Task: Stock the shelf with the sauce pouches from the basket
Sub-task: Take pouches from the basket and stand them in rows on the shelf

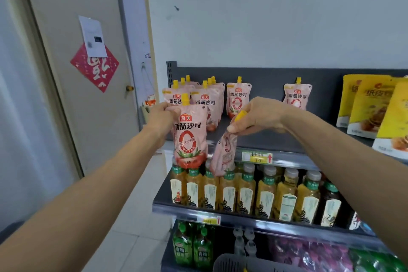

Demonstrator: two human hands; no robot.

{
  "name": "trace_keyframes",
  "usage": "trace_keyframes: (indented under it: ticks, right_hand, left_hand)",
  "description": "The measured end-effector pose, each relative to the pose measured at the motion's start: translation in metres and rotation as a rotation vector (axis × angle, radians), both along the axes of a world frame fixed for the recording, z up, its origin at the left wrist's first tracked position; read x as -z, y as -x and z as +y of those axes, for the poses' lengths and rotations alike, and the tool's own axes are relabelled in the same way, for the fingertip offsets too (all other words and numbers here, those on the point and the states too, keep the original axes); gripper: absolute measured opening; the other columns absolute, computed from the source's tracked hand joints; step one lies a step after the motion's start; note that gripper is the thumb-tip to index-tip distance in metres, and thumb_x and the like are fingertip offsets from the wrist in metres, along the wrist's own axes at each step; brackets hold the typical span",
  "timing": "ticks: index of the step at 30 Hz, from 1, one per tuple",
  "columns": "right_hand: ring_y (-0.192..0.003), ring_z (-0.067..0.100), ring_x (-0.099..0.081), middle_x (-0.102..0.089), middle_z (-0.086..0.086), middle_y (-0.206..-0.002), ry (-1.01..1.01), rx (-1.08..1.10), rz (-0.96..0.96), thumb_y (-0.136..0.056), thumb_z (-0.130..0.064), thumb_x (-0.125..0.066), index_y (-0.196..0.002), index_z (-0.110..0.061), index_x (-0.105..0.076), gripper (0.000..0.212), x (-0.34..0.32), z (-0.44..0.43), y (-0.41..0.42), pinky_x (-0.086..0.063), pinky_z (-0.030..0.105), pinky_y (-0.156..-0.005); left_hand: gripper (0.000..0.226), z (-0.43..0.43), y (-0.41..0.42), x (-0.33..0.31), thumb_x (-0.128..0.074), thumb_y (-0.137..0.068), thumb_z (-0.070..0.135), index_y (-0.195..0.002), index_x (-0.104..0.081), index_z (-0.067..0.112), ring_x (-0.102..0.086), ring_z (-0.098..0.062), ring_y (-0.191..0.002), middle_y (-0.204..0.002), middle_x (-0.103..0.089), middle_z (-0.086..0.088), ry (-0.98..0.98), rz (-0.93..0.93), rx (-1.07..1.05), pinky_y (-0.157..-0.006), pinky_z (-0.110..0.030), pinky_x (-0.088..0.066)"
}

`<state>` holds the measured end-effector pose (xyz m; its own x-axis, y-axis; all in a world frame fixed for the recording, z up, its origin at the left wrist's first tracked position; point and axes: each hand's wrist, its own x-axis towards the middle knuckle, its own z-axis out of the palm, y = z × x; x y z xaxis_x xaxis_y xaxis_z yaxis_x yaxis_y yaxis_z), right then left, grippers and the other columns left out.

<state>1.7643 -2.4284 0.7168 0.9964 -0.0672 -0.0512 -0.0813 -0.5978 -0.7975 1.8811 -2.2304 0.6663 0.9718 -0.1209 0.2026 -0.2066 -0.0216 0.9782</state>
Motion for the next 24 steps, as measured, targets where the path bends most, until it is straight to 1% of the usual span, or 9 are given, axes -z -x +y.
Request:
trace_keyframes:
  ticks: [3, 6, 9, 10, 12, 14, 16, 20, 24]
  right_hand:
    - [-0.066, 0.002, -0.070, -0.075, -0.003, -0.067, -0.023, 0.024, -0.077, -0.066, -0.024, -0.082, -0.064, -0.012, -0.074, 0.014, -0.007, 0.011, -0.019, -0.053, 0.011, -0.058]
    - [-0.066, 0.007, -0.071, -0.076, 0.002, -0.073, 0.030, 0.104, -0.191, -0.067, -0.027, -0.081, -0.076, -0.003, -0.075, 0.027, -0.013, 0.014, -0.043, -0.057, 0.018, -0.059]
    - [-0.068, 0.017, -0.070, -0.075, 0.011, -0.082, 0.379, 0.189, -0.232, -0.073, -0.011, -0.073, -0.086, 0.002, -0.074, 0.018, -0.012, 0.016, -0.075, -0.059, 0.026, -0.064]
    - [-0.076, 0.021, -0.070, -0.074, 0.013, -0.089, 0.533, 0.194, -0.196, -0.074, -0.009, -0.070, -0.092, 0.003, -0.072, 0.022, -0.008, 0.020, -0.084, -0.057, 0.028, -0.070]
    - [-0.092, 0.027, -0.067, -0.071, 0.018, -0.102, 0.688, 0.167, -0.145, -0.076, -0.008, -0.064, -0.098, 0.005, -0.070, 0.026, 0.008, 0.032, -0.099, -0.054, 0.030, -0.077]
    - [-0.100, 0.029, -0.065, -0.070, 0.019, -0.105, 0.707, 0.141, -0.145, -0.077, -0.006, -0.063, -0.098, 0.006, -0.070, 0.025, 0.009, 0.033, -0.115, -0.054, 0.036, -0.086]
    - [-0.101, 0.030, -0.065, -0.069, 0.020, -0.106, 0.655, 0.161, -0.177, -0.076, -0.003, -0.063, -0.097, 0.007, -0.070, 0.024, -0.007, 0.029, -0.121, -0.053, 0.040, -0.088]
    - [-0.104, 0.030, -0.063, -0.069, 0.019, -0.107, 0.607, 0.169, -0.333, -0.082, -0.001, -0.055, -0.096, 0.005, -0.070, 0.021, -0.039, 0.034, -0.132, -0.051, 0.037, -0.092]
    - [-0.104, 0.027, -0.061, -0.068, 0.015, -0.108, 0.607, 0.141, -0.425, -0.087, -0.002, -0.051, -0.098, 0.001, -0.071, 0.022, -0.051, 0.042, -0.147, -0.050, 0.035, -0.093]
  left_hand:
    - [0.018, 0.005, -0.020, -0.005, -0.042, -0.084, -0.003, -0.084, -0.054, 0.010, -0.063, -0.019, -0.073, -0.081, -0.064, -0.006, 0.014, 0.002, -0.012, -0.048, -0.022, -0.049]
    - [0.023, 0.010, -0.040, -0.010, -0.042, -0.084, -0.002, -0.076, -0.053, 0.016, -0.062, -0.016, -0.067, -0.074, -0.063, -0.003, 0.017, -0.001, -0.033, -0.043, -0.019, -0.045]
    - [0.023, 0.007, -0.056, -0.014, -0.041, -0.084, -0.001, -0.074, -0.053, 0.017, -0.063, -0.015, -0.061, -0.068, -0.064, -0.002, 0.038, -0.034, -0.051, -0.044, -0.021, -0.046]
    - [0.024, 0.002, -0.059, -0.014, -0.040, -0.085, -0.001, -0.074, -0.054, 0.015, -0.062, -0.014, -0.055, -0.064, -0.065, -0.002, 0.045, -0.048, -0.052, -0.042, -0.020, -0.047]
    - [0.024, -0.007, -0.063, -0.004, -0.040, -0.085, 0.000, -0.073, -0.055, 0.014, -0.058, -0.014, -0.052, -0.063, -0.064, -0.003, -0.024, -0.128, -0.072, -0.045, -0.023, -0.047]
    - [0.023, -0.010, -0.076, -0.002, -0.041, -0.082, 0.001, -0.070, -0.053, 0.016, -0.054, -0.014, -0.056, -0.066, -0.059, -0.003, -0.076, -0.191, -0.078, -0.048, -0.026, -0.045]
    - [0.024, -0.008, -0.091, -0.008, -0.042, -0.081, 0.000, -0.070, -0.053, 0.017, -0.055, -0.015, -0.058, -0.067, -0.059, -0.002, -0.029, -0.179, -0.069, -0.047, -0.025, -0.045]
    - [0.022, -0.004, -0.109, -0.032, -0.043, -0.085, 0.003, -0.069, -0.051, 0.016, -0.057, -0.019, -0.063, -0.071, -0.058, -0.007, -0.021, -0.188, -0.082, -0.051, -0.027, -0.046]
    - [0.023, -0.004, -0.118, -0.039, -0.044, -0.086, 0.001, -0.070, -0.052, 0.017, -0.058, -0.015, -0.060, -0.068, -0.059, -0.003, 0.000, -0.187, -0.084, -0.035, -0.015, -0.042]
